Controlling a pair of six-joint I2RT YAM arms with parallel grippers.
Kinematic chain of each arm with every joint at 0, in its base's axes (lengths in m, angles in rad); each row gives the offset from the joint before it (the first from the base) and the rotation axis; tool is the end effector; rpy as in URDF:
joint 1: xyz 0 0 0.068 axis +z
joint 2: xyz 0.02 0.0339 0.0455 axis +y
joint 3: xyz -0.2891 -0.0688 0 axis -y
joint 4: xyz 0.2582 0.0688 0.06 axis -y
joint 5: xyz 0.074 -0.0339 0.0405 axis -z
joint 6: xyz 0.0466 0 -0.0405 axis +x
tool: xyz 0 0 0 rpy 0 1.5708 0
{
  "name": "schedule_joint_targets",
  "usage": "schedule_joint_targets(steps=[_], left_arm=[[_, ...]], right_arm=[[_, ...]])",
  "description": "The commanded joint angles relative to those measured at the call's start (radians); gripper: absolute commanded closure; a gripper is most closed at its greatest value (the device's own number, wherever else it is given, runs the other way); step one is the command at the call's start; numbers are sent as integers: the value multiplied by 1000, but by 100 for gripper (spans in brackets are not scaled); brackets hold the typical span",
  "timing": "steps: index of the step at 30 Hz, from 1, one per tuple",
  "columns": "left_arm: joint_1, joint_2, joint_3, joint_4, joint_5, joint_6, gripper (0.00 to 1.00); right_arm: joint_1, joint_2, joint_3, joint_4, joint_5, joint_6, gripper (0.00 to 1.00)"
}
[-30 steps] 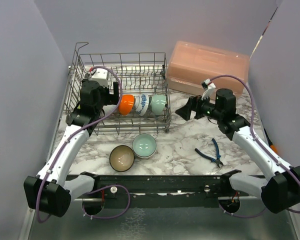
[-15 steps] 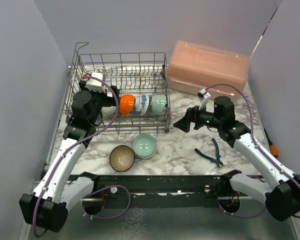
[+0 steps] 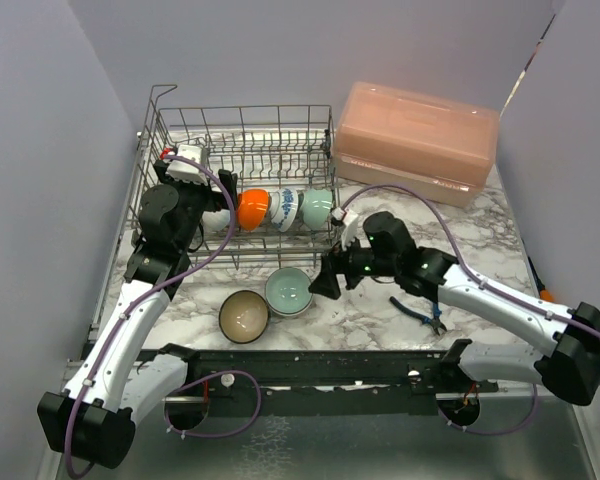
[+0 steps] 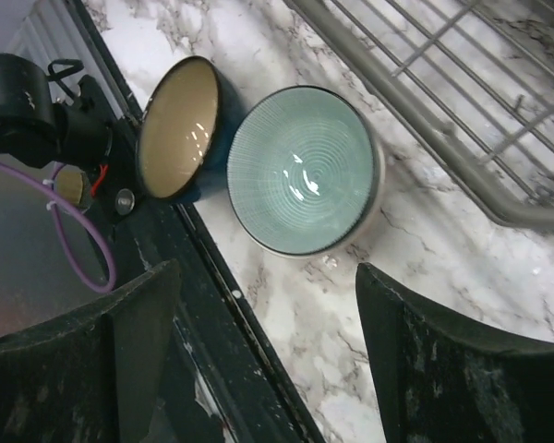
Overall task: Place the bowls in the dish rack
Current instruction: Pick up the bowl from the center of the board.
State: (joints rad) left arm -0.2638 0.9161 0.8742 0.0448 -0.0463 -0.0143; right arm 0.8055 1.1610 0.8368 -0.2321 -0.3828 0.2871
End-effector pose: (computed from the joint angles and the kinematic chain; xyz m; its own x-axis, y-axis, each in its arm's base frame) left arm 0.2178 -0.0566 0.3923 -0.0003 -0.0147 -0.9999 0.2158 0.9763 -0.0144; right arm 0.1733 0.2055 0.2914 -0.6025 -0.2480 -0.7586 -0.7488 0.5048 0.4296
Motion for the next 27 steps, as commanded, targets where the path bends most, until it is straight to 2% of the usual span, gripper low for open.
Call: schedule_joint_targets(steps=[1, 14, 20, 27], left_arm=[[3, -12, -13, 21, -29, -9, 1], [3, 7, 1, -7, -72, -9, 1], [3, 7, 1, -10, -72, -9, 1], [3, 1, 0, -13, -73, -8, 1]], right_arm=[[101, 74, 75, -6, 142, 0, 23], [326, 405, 339, -17, 302, -15, 43], [396, 543, 478, -78, 426, -65, 44], [412, 630, 540, -81, 474, -114, 44]])
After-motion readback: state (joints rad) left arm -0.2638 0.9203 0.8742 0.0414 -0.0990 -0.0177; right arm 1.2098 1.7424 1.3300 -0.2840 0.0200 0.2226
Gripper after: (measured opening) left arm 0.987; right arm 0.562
